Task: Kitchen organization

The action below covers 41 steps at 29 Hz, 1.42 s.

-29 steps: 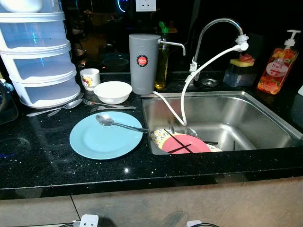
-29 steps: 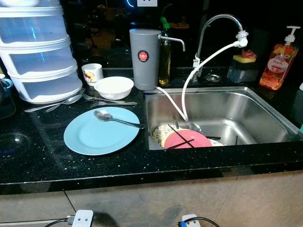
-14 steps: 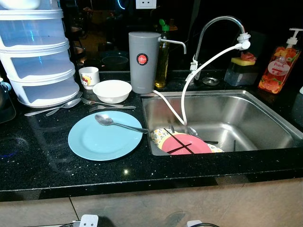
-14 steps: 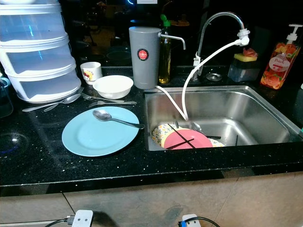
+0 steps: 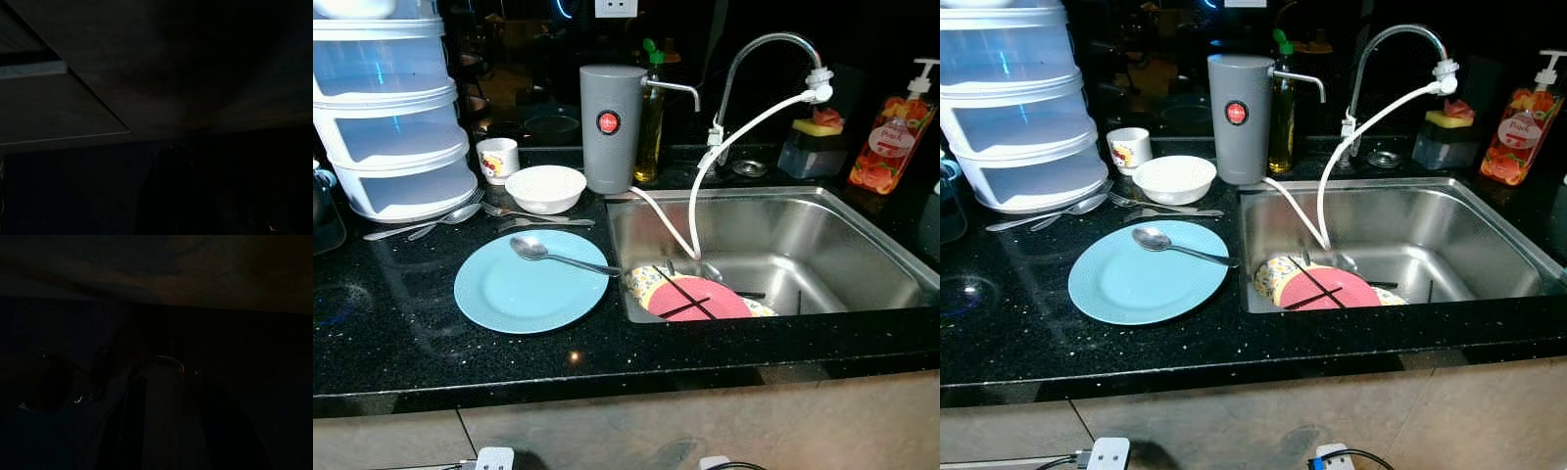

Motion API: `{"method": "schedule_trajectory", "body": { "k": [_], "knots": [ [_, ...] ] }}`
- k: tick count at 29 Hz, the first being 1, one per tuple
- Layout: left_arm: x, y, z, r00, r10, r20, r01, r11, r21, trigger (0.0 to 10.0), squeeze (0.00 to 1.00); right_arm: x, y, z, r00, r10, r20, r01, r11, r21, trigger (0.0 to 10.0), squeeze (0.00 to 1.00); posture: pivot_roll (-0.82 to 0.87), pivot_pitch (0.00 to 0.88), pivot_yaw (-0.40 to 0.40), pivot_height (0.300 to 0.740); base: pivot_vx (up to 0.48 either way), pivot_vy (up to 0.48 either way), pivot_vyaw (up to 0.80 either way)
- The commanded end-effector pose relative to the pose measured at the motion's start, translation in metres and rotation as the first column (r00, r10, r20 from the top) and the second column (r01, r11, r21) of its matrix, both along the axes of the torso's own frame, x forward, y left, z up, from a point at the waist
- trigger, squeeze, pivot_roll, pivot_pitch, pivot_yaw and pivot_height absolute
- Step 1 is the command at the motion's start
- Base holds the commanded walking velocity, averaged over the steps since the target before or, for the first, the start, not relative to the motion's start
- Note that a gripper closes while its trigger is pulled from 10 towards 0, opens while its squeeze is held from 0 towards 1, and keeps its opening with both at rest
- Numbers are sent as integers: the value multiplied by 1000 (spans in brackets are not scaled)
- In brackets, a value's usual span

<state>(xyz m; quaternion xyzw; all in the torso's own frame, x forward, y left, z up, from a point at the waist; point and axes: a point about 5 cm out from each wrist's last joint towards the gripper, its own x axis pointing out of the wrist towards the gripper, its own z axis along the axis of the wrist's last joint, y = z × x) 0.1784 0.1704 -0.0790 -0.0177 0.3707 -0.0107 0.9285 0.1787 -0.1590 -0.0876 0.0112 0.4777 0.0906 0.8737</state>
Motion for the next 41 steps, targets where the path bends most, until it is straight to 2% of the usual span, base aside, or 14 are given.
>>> {"method": "schedule_trajectory", "body": {
  "k": [1, 19, 35, 41],
  "knots": [
    [-4, 2, -2, 1000, -5, -9, 5, 1000, 2, 10000, 0, -4, -1, -2, 1000, 0, -22, 0, 1000, -1, 10000, 0, 59, 3, -31, 740, 0, 0, 0],
    [-8, 3, -2, 1000, 3, -7, -3, 1000, 0, 10000, 0, -4, -1, -2, 1000, -2, -29, 3, 1000, 3, 10000, 0, 63, 28, -40, 740, 0, 0, 0],
    [-3, 0, 1, 1000, 11, 19, -11, 1000, 1, 10000, 0, 2, 0, 1, 1000, -3, -21, 3, 1000, 8, 10000, 0, 80, 33, -58, 740, 0, 0, 0],
    [-3, 2, 1, 1000, -19, 9, 19, 1000, 7, 10000, 0, 4, -1, 1, 990, -142, -23, 143, 988, 55, 10000, 0, 63, 36, -14, 740, 0, 0, 0]
  ]
}}
